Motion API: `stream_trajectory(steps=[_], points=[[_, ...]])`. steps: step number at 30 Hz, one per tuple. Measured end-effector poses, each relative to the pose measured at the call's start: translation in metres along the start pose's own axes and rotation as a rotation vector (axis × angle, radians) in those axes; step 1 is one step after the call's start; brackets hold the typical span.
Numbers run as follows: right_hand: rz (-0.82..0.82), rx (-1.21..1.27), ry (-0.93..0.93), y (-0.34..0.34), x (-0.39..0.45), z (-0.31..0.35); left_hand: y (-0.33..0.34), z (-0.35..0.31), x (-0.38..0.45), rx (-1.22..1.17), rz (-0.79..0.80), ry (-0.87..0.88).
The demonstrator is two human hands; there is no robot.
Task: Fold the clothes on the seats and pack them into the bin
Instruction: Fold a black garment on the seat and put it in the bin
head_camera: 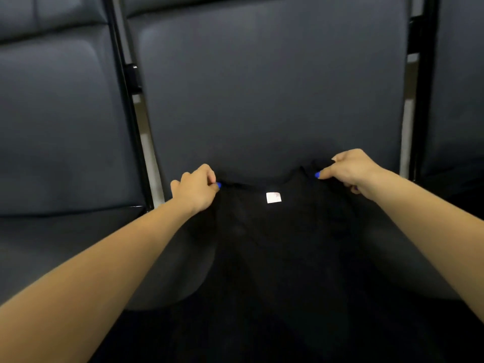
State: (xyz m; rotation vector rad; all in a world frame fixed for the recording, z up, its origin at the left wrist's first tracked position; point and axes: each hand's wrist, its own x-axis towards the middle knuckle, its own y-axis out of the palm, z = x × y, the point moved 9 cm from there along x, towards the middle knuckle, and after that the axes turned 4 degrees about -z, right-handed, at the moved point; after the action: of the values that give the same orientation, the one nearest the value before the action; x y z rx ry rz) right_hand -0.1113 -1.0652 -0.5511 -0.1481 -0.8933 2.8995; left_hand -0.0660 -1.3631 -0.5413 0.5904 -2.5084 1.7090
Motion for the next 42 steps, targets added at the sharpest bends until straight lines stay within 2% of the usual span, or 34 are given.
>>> stream_trajectory(steps=[3,6,11,16,25,30,36,39,42], points=[[-0.02,0.084,0.0,-0.021,-0.022,0.013,-0.025,0.002,-0.003,-0.28,-0.037,-0.043],[-0.005,0.108,-0.021,-0.048,-0.052,0.034,-0.059,-0.018,-0.016,-0.462,-0.019,0.018],[0.035,0.077,-0.102,-0.093,-0.113,0.071,-0.14,-0.052,-0.055,-0.461,-0.082,0.182],[0.092,-0.008,-0.156,-0.13,-0.181,0.09,-0.203,-0.058,-0.11,-0.413,-0.195,0.297],[0.19,-0.039,-0.226,-0.169,-0.303,0.089,-0.265,-0.054,-0.226,-0.486,-0.201,0.463],[0.279,-0.103,-0.264,-0.166,-0.36,0.071,-0.276,-0.053,-0.292,-0.541,-0.128,0.494],[0.471,-0.176,-0.209,-0.14,-0.4,0.016,-0.248,-0.039,-0.354,-0.572,0.018,0.498],[0.558,-0.224,-0.169,-0.117,-0.413,-0.017,-0.217,-0.026,-0.376,-0.572,0.167,0.452],[0.676,-0.292,-0.136,-0.083,-0.43,-0.057,-0.169,-0.007,-0.396,-0.561,0.434,0.346]])
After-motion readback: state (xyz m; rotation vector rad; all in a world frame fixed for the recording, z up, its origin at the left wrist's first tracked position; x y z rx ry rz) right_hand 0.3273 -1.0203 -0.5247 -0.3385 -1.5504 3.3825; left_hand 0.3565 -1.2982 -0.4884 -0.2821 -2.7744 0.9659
